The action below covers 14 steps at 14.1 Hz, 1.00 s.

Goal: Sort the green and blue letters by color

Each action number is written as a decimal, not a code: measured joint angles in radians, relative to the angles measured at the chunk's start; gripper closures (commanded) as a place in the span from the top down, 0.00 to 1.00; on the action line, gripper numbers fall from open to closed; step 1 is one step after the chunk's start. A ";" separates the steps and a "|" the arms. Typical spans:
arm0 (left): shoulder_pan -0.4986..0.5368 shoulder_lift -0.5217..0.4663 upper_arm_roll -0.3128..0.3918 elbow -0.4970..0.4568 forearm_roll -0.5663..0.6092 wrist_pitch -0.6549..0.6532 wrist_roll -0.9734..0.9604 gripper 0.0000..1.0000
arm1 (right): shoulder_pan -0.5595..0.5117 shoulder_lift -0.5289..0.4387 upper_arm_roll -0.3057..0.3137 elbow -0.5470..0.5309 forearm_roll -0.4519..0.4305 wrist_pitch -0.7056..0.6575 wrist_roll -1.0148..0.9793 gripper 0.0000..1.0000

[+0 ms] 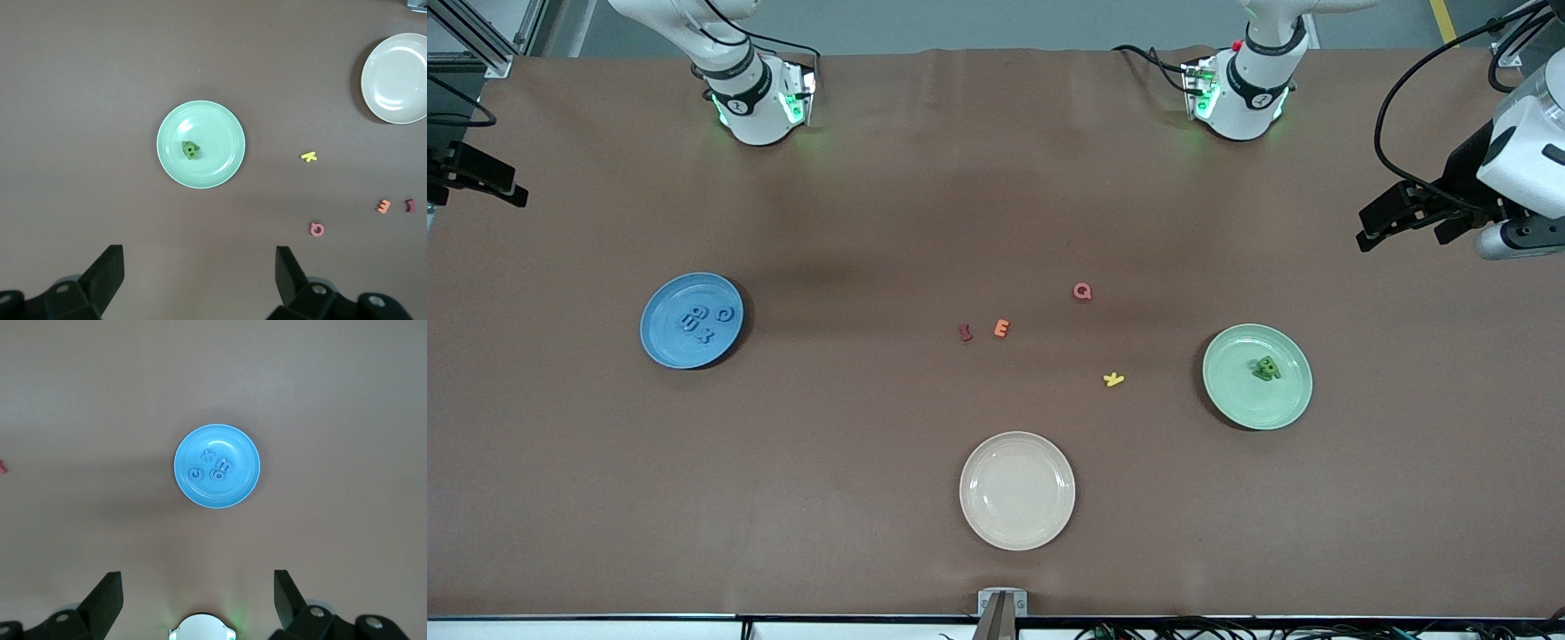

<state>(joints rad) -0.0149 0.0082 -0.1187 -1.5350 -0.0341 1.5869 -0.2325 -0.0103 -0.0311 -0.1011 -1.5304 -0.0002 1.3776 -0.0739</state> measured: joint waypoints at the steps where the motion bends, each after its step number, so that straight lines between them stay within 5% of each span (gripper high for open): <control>1: 0.000 0.000 0.000 0.000 0.000 0.000 0.000 1.00 | 0.000 0.000 0.005 -0.006 0.000 0.001 0.000 1.00; 14: 0.001 -0.001 0.001 0.016 0.032 -0.037 0.037 1.00 | 0.005 0.000 0.018 -0.014 0.000 0.026 0.000 1.00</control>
<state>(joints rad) -0.0143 0.0076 -0.1173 -1.5192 -0.0016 1.5502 -0.1955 -0.0050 -0.0311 -0.0827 -1.5445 -0.0001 1.4039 -0.0743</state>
